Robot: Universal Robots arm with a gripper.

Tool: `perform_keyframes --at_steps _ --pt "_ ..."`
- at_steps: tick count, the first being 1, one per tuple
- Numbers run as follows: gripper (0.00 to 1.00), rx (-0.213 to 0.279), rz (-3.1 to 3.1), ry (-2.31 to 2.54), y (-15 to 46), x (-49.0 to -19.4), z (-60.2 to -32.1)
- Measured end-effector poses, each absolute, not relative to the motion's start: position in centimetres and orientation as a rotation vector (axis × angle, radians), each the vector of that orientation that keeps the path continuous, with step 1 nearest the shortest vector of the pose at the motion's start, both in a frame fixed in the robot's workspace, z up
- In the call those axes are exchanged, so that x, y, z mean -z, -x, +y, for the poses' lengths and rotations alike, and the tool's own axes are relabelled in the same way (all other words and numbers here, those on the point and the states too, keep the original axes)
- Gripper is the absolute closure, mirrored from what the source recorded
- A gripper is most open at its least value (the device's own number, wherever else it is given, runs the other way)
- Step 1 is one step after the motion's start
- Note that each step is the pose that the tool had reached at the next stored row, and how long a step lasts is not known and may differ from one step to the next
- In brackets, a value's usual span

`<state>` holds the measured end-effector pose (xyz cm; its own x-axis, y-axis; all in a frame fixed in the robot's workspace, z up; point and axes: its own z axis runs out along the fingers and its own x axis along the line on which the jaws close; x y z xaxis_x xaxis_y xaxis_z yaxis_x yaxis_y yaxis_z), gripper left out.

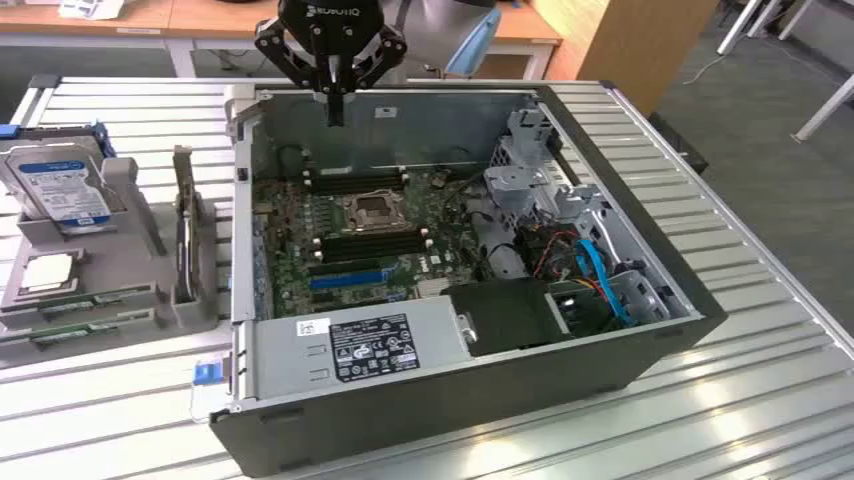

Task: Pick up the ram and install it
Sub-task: 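Reach for the ram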

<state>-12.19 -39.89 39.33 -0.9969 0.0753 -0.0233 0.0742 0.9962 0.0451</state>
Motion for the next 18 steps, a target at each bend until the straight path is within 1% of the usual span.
perform_keyframes --at_steps 18 --pt "0.90 -0.069 3.114 -0.117 12.96 -39.33 -39.88"
